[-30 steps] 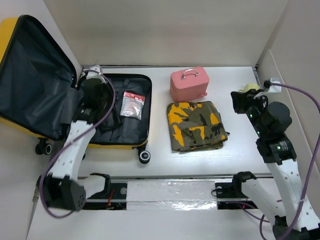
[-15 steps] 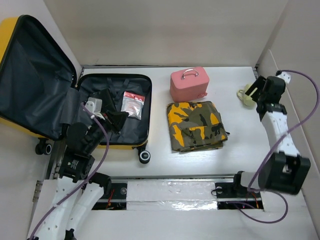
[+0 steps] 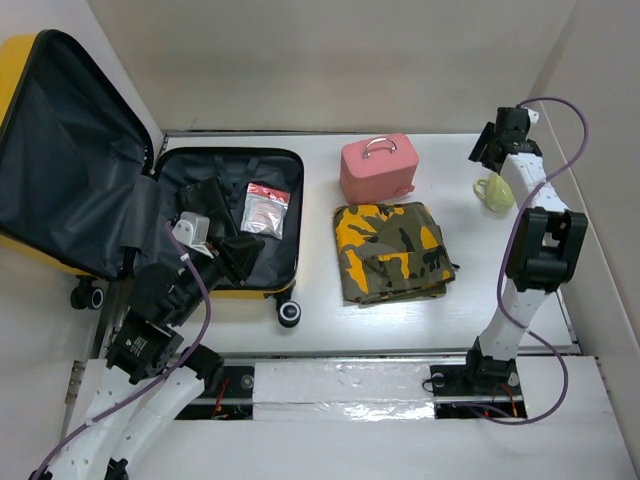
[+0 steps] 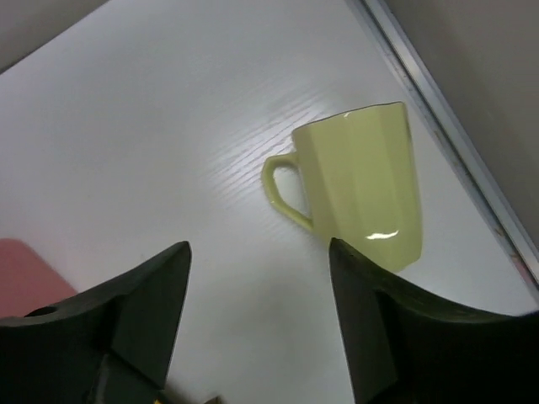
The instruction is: Pack the luggage
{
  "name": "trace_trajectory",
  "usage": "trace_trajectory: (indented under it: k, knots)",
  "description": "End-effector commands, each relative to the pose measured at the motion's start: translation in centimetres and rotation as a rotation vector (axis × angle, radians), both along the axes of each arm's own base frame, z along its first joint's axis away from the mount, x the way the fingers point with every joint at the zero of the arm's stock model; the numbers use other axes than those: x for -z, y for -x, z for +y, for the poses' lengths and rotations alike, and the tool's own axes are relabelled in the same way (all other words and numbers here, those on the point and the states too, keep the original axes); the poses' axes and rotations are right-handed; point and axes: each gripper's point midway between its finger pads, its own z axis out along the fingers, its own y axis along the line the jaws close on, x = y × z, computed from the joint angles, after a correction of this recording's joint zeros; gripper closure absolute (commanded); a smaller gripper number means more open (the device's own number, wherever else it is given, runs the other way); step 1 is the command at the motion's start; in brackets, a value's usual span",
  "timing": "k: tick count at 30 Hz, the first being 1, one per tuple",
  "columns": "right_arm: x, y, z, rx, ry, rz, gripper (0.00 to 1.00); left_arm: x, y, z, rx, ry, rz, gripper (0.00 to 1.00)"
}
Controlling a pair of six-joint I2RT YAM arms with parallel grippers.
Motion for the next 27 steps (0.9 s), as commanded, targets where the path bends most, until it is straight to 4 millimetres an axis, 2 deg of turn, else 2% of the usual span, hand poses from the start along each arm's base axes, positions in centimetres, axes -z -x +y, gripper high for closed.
trace_trajectory:
  k: [1, 2, 3, 4, 5, 6, 7, 8, 9, 12, 13, 14, 15, 16, 19, 20, 22, 24, 25, 27]
  knots:
    - [-2.3, 0.0, -3.5, 0.113, 0.115, 0.023, 0.18, -0.6, 0.0, 0.4, -0.023, 0.000, -0.024, 0.73]
    - [-1.0, 0.0, -5.0, 0.157, 0.150, 0.070, 0.14, -0.6, 0.1, 0.2, -0.016, 0.001, -0.025, 0.73]
    - [-0.3, 0.3, -5.1, 0.157, 0.155, 0.117, 0.12, -0.6, 0.1, 0.3, -0.016, 0.000, -0.027, 0.73]
    - [-1.1, -0.4, -5.1, 0.147, 0.157, 0.107, 0.11, -0.6, 0.1, 0.3, -0.019, 0.000, -0.027, 0.73]
    - [-0.5, -0.7, -4.8, 0.116, 0.149, 0.131, 0.12, -0.7, 0.1, 0.4, -0.022, 0.001, -0.028, 0.73]
    - [0.7, -0.6, -4.0, 0.096, 0.140, 0.180, 0.15, -0.7, 0.3, 0.2, -0.014, 0.002, -0.030, 0.73]
    - [0.6, -0.7, -3.2, 0.079, 0.142, 0.181, 0.29, -0.7, 0.2, 0.3, -0.020, 0.001, -0.028, 0.73]
    - [0.8, -0.6, -2.6, 0.051, 0.165, 0.191, 0.31, -0.6, 0.1, 0.3, -0.020, -0.001, -0.026, 0.73]
    - [-0.7, -1.6, -1.2, 0.017, 0.189, 0.125, 0.31, -0.7, 0.1, 0.3, -0.020, -0.001, -0.026, 0.73]
    - [0.3, -1.8, -0.2, -0.021, 0.191, 0.119, 0.36, -0.4, 0.1, 0.0, -0.010, -0.007, -0.019, 0.73]
    - [1.5, -2.0, 0.0, -0.027, 0.174, 0.143, 0.39, -0.3, 0.1, -0.1, -0.008, -0.008, -0.014, 0.73]
    - [1.5, -2.5, 0.1, -0.037, 0.142, 0.134, 0.40, -0.3, 0.1, -0.1, -0.006, -0.009, -0.015, 0.73]
    - [2.5, -2.3, 0.4, -0.051, 0.123, 0.169, 0.41, -0.2, 0.1, -0.1, -0.006, -0.010, -0.014, 0.73]
    - [4.3, -2.3, -0.2, -0.045, 0.107, 0.210, 0.43, -0.3, 0.0, -0.1, -0.008, -0.008, -0.014, 0.73]
    - [5.6, -2.6, 0.0, -0.073, 0.104, 0.252, 0.44, -0.3, 0.0, -0.1, -0.008, -0.009, -0.013, 0.73]
    - [7.0, -2.7, 0.3, -0.098, 0.097, 0.283, 0.45, -0.2, 0.0, -0.1, -0.008, -0.011, -0.012, 0.73]
    - [7.4, -3.0, 0.8, -0.124, 0.101, 0.304, 0.45, -0.2, 0.0, -0.2, -0.005, -0.009, -0.011, 0.73]
    - [9.1, -2.8, 1.0, -0.149, 0.093, 0.355, 0.45, -0.2, 0.0, -0.2, -0.005, -0.011, -0.012, 0.73]
    - [8.9, -3.1, 1.0, -0.148, 0.094, 0.353, 0.45, -0.2, -0.1, -0.2, -0.005, -0.011, -0.012, 0.73]
    - [9.7, -3.0, 1.0, -0.149, 0.089, 0.370, 0.44, -0.2, -0.1, -0.2, -0.005, -0.011, -0.012, 0.73]
